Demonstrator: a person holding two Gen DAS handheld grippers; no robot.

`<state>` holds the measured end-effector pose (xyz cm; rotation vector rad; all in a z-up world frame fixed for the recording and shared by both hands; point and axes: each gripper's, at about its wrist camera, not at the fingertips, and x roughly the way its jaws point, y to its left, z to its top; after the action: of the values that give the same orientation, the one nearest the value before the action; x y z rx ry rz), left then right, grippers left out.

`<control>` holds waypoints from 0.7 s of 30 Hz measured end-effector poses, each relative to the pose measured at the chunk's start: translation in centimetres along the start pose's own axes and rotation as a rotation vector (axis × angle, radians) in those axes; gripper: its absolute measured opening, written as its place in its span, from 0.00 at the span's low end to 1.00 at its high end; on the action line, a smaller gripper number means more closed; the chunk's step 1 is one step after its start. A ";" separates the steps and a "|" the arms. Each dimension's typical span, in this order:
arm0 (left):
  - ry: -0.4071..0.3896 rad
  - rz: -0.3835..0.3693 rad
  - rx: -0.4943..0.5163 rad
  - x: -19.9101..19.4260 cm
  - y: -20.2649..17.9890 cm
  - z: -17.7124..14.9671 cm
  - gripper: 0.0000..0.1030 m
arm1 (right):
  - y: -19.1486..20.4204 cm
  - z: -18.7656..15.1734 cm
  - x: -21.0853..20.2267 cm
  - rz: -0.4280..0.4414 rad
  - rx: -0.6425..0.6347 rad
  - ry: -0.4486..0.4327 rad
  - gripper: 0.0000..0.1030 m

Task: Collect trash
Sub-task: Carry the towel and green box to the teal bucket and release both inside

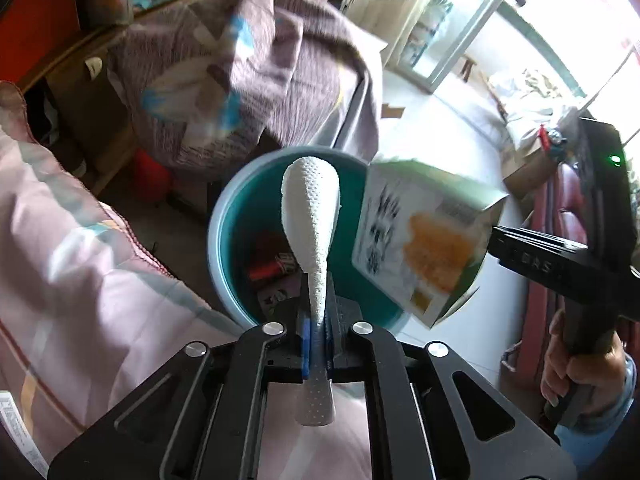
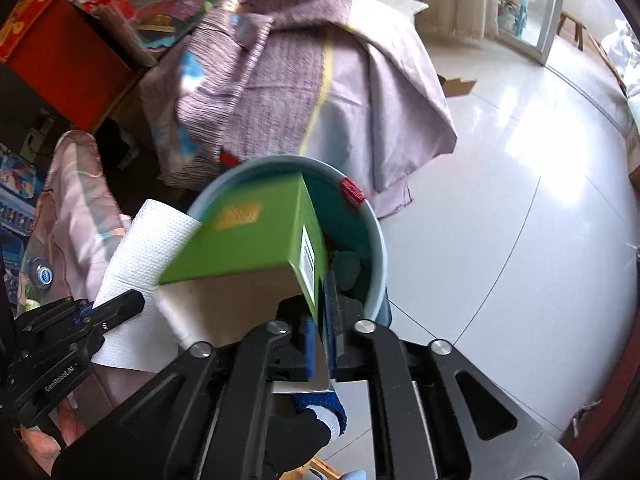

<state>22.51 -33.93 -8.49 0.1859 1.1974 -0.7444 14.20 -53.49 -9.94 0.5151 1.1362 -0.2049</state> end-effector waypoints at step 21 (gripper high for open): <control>-0.030 0.020 -0.055 -1.3 1.7 -1.7 0.80 | 1.1 -0.5 0.0 0.014 0.037 0.027 0.72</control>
<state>22.00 -31.25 -8.35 0.1407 1.1847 -0.6940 14.27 -52.33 -9.79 0.5603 1.1567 -0.2077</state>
